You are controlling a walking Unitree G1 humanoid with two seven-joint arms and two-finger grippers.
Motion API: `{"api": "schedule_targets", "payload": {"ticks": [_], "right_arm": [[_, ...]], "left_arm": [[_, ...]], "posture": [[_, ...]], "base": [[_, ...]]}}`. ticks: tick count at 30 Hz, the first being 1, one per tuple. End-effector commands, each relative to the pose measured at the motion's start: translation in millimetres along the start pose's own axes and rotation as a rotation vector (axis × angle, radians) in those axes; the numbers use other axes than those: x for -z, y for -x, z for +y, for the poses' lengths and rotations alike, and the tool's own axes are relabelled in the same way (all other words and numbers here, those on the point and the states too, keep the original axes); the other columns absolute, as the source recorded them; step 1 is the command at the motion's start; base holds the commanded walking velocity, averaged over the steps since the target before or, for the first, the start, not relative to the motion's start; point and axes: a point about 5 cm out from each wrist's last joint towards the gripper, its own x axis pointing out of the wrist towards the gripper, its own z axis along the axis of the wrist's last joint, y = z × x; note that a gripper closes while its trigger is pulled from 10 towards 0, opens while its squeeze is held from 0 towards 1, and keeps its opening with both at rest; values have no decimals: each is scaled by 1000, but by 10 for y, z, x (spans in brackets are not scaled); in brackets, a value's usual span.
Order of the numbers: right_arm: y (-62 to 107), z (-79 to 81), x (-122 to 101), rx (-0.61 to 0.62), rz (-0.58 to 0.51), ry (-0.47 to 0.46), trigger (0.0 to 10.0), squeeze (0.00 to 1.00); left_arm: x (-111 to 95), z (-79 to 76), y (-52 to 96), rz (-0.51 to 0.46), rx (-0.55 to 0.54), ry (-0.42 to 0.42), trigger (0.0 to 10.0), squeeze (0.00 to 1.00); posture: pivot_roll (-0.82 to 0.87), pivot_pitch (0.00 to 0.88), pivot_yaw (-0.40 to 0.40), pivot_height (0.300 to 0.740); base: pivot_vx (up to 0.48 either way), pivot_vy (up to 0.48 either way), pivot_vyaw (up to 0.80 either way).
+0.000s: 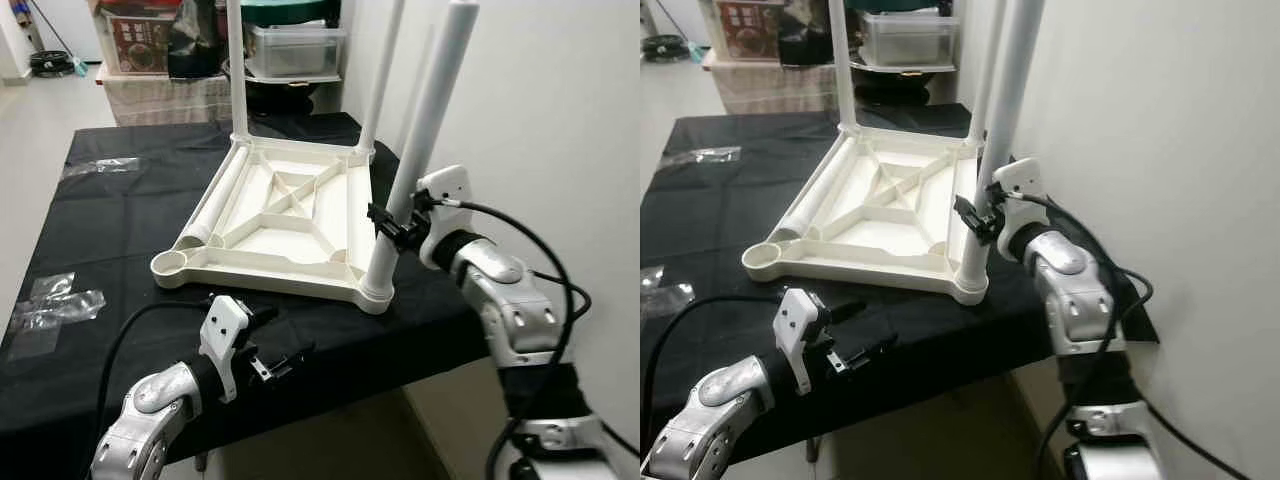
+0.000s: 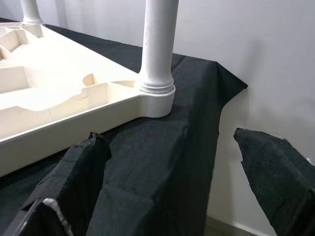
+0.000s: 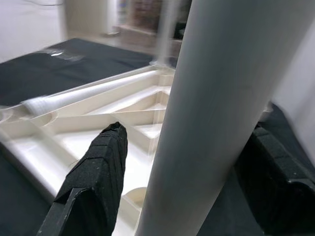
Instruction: Building children table
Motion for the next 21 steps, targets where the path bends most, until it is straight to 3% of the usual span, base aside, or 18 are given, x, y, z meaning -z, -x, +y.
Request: {"api": "schedule_targets", "payload": {"ticks": [1,5,10,11,12,13,15,16,17,18,21], "right_arm": [[-77,70,50,-118,31,43,10000,0],[-157,75,97,-172,86,75,10000,0],[-317,195,61,-213,59,4,10000,0],[-358,233,90,-218,62,-15,8667,0],[-382,254,111,-220,64,-24,8667,0],[-399,274,147,-230,66,-37,5412,0],[-406,284,170,-236,68,-44,5412,0],[-407,284,199,-250,69,-62,3020,0],[-407,284,199,-250,69,-62,3020,0],[-396,272,226,-259,71,-83,0,0],[-353,201,333,-237,118,-135,0,0]], "left_arm": [[20,10,1,5,-3,-4,10000,0],[21,11,11,4,-9,-4,10000,0],[27,9,27,5,-15,-3,10000,0],[26,9,27,5,-16,-4,10000,0],[25,8,26,5,-16,-4,10000,0],[23,7,25,6,-14,-5,10000,0],[22,6,23,6,-13,-6,10000,0],[17,14,26,6,-14,-7,10000,0],[17,14,26,6,-14,-7,10000,0],[14,23,30,6,-15,-9,10000,0],[17,30,38,8,-15,-9,10000,0]], "posture": [[60,0,-112,740],[61,0,-116,740],[70,0,-116,740],[69,0,-111,740],[70,0,-111,740],[75,0,-113,740],[75,0,-113,740],[75,0,-113,740],[75,0,-113,740],[72,0,-111,740],[66,0,-111,740]], "base": [[0,0,0],[0,0,0],[0,0,0],[0,0,0],[0,0,0],[0,0,0],[0,0,0],[0,0,0],[0,0,0],[0,0,0],[0,0,0]]}}
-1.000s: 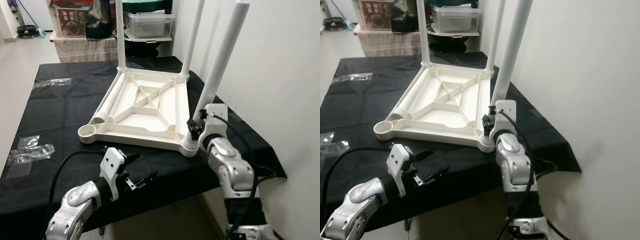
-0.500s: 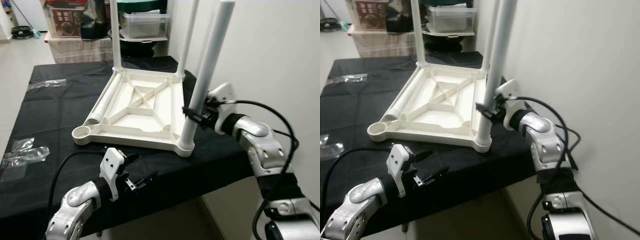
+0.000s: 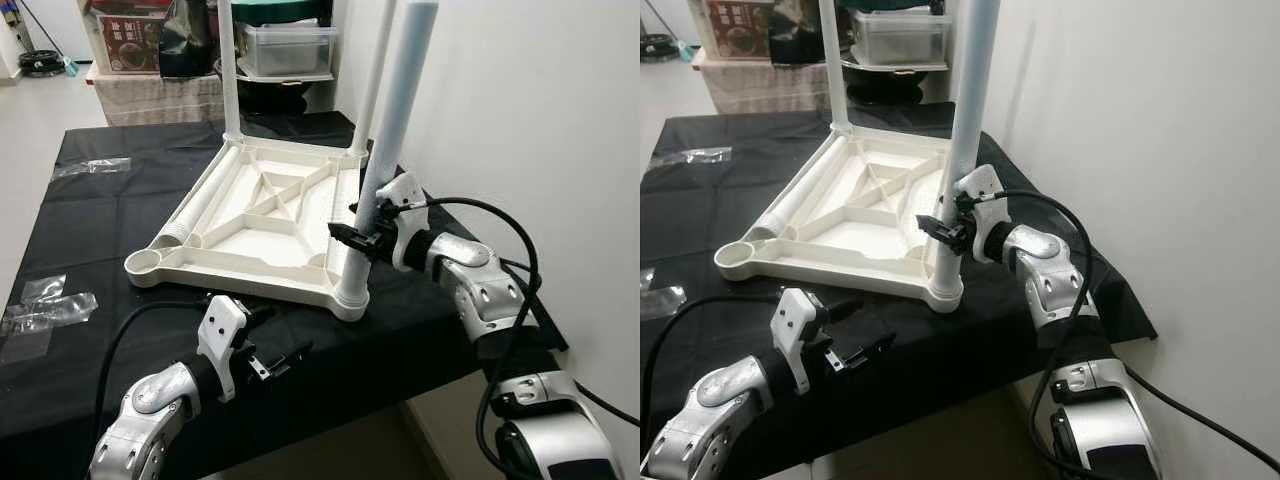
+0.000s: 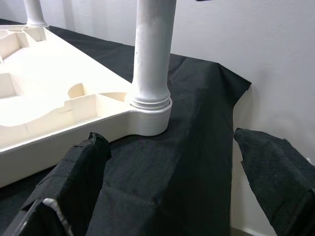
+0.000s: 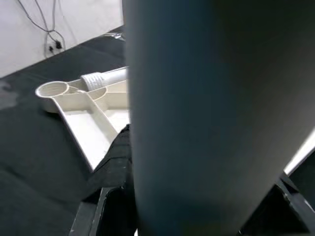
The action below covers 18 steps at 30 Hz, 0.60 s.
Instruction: Building children table
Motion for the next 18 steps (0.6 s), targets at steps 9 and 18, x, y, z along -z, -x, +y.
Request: {"api": "schedule_targets", "payload": {"ticks": [9,18], "right_arm": [[325,-364,732,982,301,-394,0,0],[66,225,430,887,106,-393,10000,1000]], "left_arm": [[33,-17,11,6,1,2,10000,0],[46,-9,6,17,18,-1,10000,0]], "posture": [[63,0,-116,740],[42,0,-89,740]], "base": [[0,0,0],[0,0,0]]}}
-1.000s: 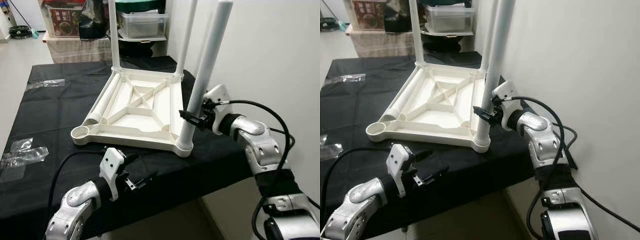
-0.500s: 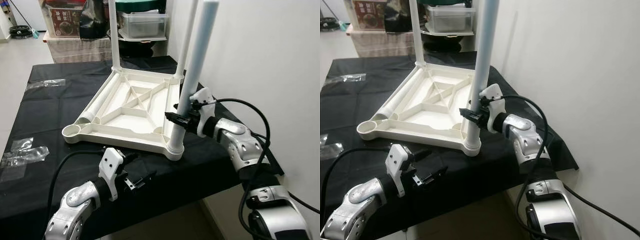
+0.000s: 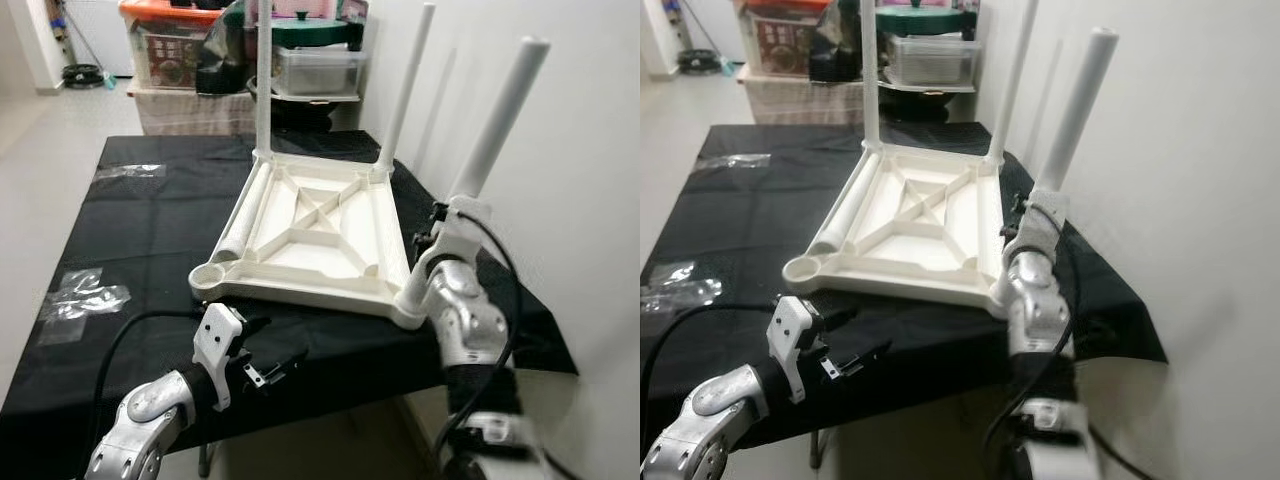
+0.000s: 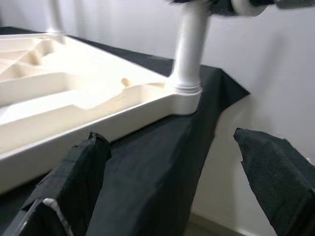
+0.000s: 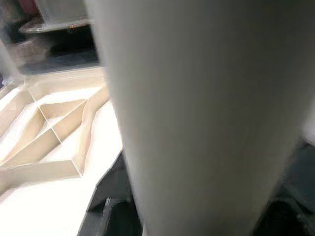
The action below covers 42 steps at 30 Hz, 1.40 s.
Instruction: Building children table
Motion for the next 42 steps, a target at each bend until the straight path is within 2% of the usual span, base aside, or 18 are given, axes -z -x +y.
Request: {"api": "schedule_targets", "payload": {"ticks": [1,3,4,8,19,20,22,23,25,26,27,32,36,38,39,40,41,42], "right_arm": [[16,104,114,-100,52,-10,10000,1000],[-19,132,17,-152,24,-6,10000,1000],[-59,168,-133,-246,-14,-17,10000,0],[-51,195,-452,-701,-99,-14,10000,0],[-61,-46,-298,-1009,-9,159,10000,0],[-44,-17,-248,-1042,10,166,6078,0],[-31,10,-206,-1080,22,173,6078,0],[-33,10,-204,-1092,23,174,2980,0],[-33,10,-204,-1092,23,174,2980,0],[-52,16,-177,-1081,29,166,0,0],[-52,16,-177,-1081,29,166,0,0],[-468,-589,192,29,197,200,0,0],[-363,-638,403,155,246,179,0,0],[-269,-388,479,47,272,147,2627,0],[-233,-223,413,-51,230,123,10000,0],[-208,-124,358,-113,195,110,10000,0],[-210,-63,239,-174,139,94,10000,1000],[-230,-49,125,-217,96,78,10000,1000]], "left_arm": [[-12,-4,-50,-4,19,-8,10000,0],[-19,6,-57,-6,19,-9,10000,0],[-22,13,-59,-7,18,-10,10000,0],[-9,17,-53,-7,16,-9,10000,0],[-8,18,-69,-9,9,-12,10000,0],[-8,17,-65,-8,8,-12,10000,0],[-10,15,-61,-9,8,-12,10000,0],[-10,15,-61,-9,8,-12,10000,0],[-10,15,-61,-9,8,-12,10000,0],[-13,15,-57,-10,8,-12,10000,0],[-13,15,-57,-10,8,-12,10000,0],[-25,27,-38,-7,8,-16,10000,0],[-28,18,-53,-8,11,-15,10000,0],[-30,13,-57,-10,14,-13,10000,0],[-29,11,-55,-9,17,-12,10000,0],[-27,10,-53,-7,18,-11,10000,0],[-24,12,-48,-6,20,-12,10000,0],[-23,17,-46,-4,20,-12,10000,0]], "posture": [[42,0,-89,740],[40,0,-91,740],[37,0,-89,740],[25,0,-83,740],[39,0,-96,740],[45,0,-99,740],[45,0,-99,740],[45,0,-99,740],[45,0,-99,740],[53,0,-98,740],[53,0,-98,740],[50,0,-94,740],[48,0,-91,740],[50,0,-91,740],[42,0,-80,740],[42,0,-80,740],[42,0,-80,740],[38,0,-81,740]], "base": [[0,0,0],[0,0,0],[0,0,0],[0,0,0],[0,0,0],[0,0,0],[0,0,0],[0,0,0],[0,0,0],[0,0,0],[0,0,0],[0,0,0],[0,0,0],[0,0,0],[0,0,0],[0,0,0],[0,0,0],[0,0,0]]}}
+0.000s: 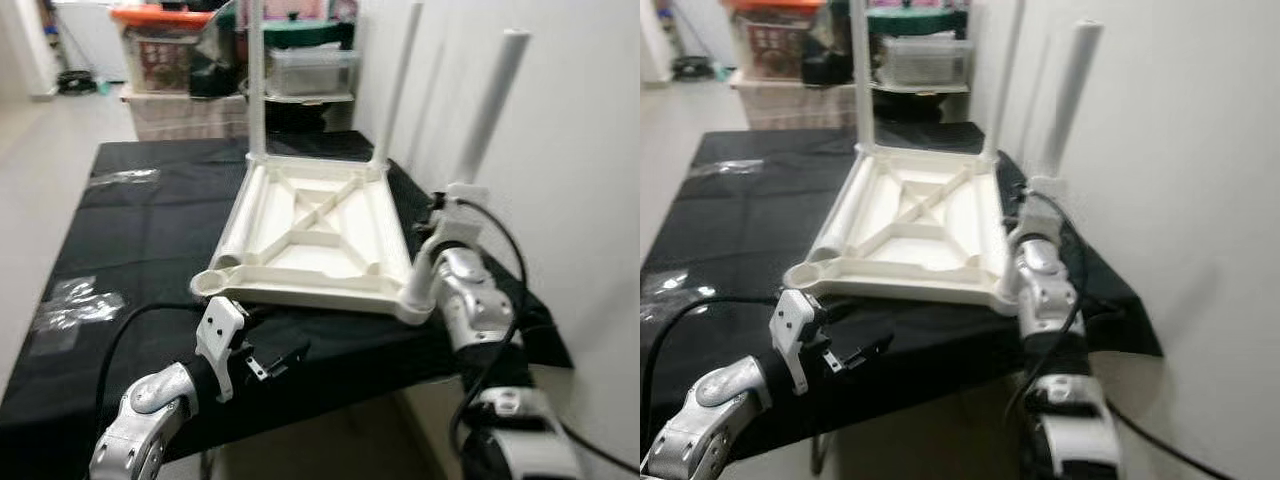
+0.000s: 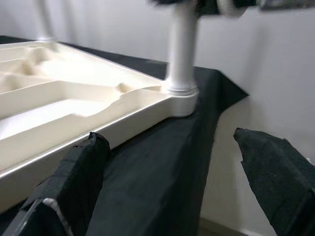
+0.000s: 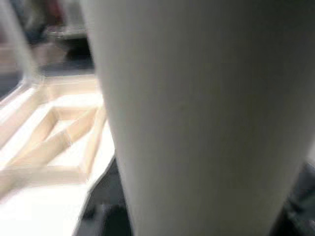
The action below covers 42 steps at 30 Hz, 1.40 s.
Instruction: Building children table
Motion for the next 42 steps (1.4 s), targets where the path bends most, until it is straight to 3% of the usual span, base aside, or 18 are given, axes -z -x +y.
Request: {"api": "schedule_targets", "payload": {"ticks": [1,3,4,14,15,16,17,20,23,24,26,27,31,32,34,36,37,42], "right_arm": [[-6,32,170,-71,90,-20,10000,1000],[-71,34,-22,-136,27,-18,10000,1000],[-93,35,-136,-219,-5,-36,10000,0],[11,-273,-432,-732,-102,2,10000,0],[31,-247,-396,-778,-85,0,6471,0],[31,-247,-396,-778,-85,0,6471,0],[68,-189,-319,-862,-58,-2,314,0],[85,-137,-237,-898,-39,-15,0,0],[32,-133,-182,-822,-18,-17,0,0],[-131,-256,-44,-484,76,-33,0,0],[-131,-256,-44,-484,76,-33,0,0],[-206,-489,127,-82,159,-52,0,0],[-109,-416,443,208,266,-47,0,0],[-52,-225,474,140,256,-52,7020,0],[-11,-76,469,65,244,-55,7020,0],[23,40,388,-24,201,-70,10000,0],[46,94,329,-73,171,-78,10000,816],[28,47,42,-206,47,-111,10000,1000]], "left_arm": [[12,-12,-10,10,14,4,10000,0],[7,-1,-11,9,13,3,10000,0],[5,4,-13,8,12,2,10000,0],[-6,-13,-40,-4,7,2,10000,0],[-10,-1,-30,-5,0,-2,10000,0],[-10,-1,-30,-5,0,-2,10000,0],[-11,9,-16,-5,-7,-6,10000,0],[-10,6,-9,-3,-6,-6,10000,0],[-12,6,-5,-3,-6,-6,10000,0],[-20,15,0,-4,-8,-9,10000,0],[-20,15,0,-4,-8,-9,10000,0],[-26,22,4,-5,-9,-11,10000,0],[-33,23,-4,-6,-6,-13,10000,0],[-33,22,-7,-6,-5,-12,10000,0],[-32,22,-8,-6,-4,-11,10000,0],[-29,23,-9,-4,1,-12,10000,0],[-28,23,-10,-2,4,-12,10000,0],[-29,46,-15,-1,7,-15,10000,0]], "posture": [[38,0,-81,740],[39,0,-84,740],[38,0,-84,740],[46,0,-94,740],[50,0,-97,740],[50,0,-97,740],[50,0,-97,740],[59,0,-96,740],[61,0,-94,740],[62,0,-92,740],[62,0,-92,740],[60,0,-91,740],[59,0,-85,740],[57,0,-80,740],[55,0,-78,740],[52,0,-74,740],[52,0,-74,740],[43,0,-71,740]], "base": [[0,0,0],[0,0,0],[0,0,0],[0,0,0],[0,0,0],[0,0,0],[0,0,0],[0,0,0],[0,0,0],[0,0,0],[0,0,0],[0,0,0],[0,0,0],[0,0,0],[0,0,0],[0,0,0],[0,0,0],[0,0,0]]}}
